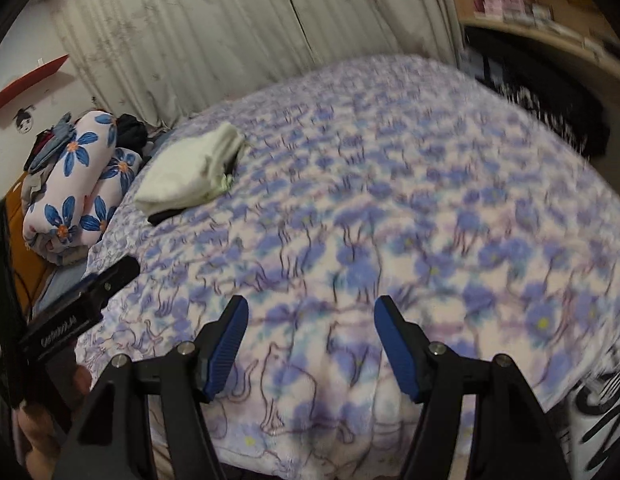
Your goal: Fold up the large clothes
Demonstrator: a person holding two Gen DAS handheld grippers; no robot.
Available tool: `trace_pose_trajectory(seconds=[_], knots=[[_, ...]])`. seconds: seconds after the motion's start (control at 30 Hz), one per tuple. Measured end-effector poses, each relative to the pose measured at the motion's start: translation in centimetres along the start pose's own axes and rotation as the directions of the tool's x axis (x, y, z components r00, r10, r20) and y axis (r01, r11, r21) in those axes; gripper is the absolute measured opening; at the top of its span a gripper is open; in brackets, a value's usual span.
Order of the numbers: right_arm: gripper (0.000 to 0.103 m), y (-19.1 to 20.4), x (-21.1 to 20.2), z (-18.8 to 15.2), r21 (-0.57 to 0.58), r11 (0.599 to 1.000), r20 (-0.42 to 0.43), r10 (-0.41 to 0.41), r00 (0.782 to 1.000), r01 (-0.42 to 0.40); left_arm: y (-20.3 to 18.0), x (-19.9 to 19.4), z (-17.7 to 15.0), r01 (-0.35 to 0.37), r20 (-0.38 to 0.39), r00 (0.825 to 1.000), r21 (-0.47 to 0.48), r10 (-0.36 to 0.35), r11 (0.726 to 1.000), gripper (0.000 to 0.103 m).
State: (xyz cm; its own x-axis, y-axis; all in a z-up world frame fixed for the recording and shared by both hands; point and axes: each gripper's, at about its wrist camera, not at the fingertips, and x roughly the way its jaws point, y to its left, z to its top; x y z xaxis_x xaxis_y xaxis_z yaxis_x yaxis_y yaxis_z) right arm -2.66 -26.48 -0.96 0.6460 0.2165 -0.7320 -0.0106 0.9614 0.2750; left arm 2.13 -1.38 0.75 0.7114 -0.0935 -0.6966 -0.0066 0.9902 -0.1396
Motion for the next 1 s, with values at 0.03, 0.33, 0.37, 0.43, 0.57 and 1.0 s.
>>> trace_pose_trajectory(seconds=[0.03, 0.33, 0.37, 0.43, 0.57, 1.0], knots=[[0.065, 0.1, 0.4, -0.3, 0.000, 1.000, -0.006, 0.000, 1.000, 0.000, 0.4, 0.2, -0.5, -0.014, -0.017, 1.000, -0.010, 0.014, 1.000, 0.103], [0.065, 3.7, 1.5, -0.3, -0.053, 0.995, 0.002, -0.083, 0.997, 0.083, 2.3, -0.8, -1.4, -0.098, -0.066, 0.993, -0.021, 0.096, 0.995, 0.103], [0.065, 4.0, 1.4, -0.2, -0.059, 0.995, 0.005, -0.083, 0.997, 0.083, 2.5, -1.0, -1.3, -0.099, -0.068, 0.993, -0.023, 0.097, 0.995, 0.103], [0.065, 4.8, 1.3, -0.1, -0.082, 0.992, 0.008, -0.092, 0.996, 0.093, 2.6, -1.4, -1.0, -0.117, -0.063, 0.991, -0.022, 0.116, 0.993, 0.103], [0.065, 6.2, 1.0, 0.2, -0.116, 0.989, 0.020, -0.086, 0.996, 0.088, 2.6, -1.9, -0.5, -0.130, -0.060, 0.990, -0.015, 0.129, 0.991, 0.103], [0.065, 7.7, 0.1, 0.5, -0.155, 0.984, 0.034, -0.082, 0.996, 0.086, 2.1, -3.3, 0.2, -0.123, -0.035, 0.992, -0.013, 0.122, 0.992, 0.103]])
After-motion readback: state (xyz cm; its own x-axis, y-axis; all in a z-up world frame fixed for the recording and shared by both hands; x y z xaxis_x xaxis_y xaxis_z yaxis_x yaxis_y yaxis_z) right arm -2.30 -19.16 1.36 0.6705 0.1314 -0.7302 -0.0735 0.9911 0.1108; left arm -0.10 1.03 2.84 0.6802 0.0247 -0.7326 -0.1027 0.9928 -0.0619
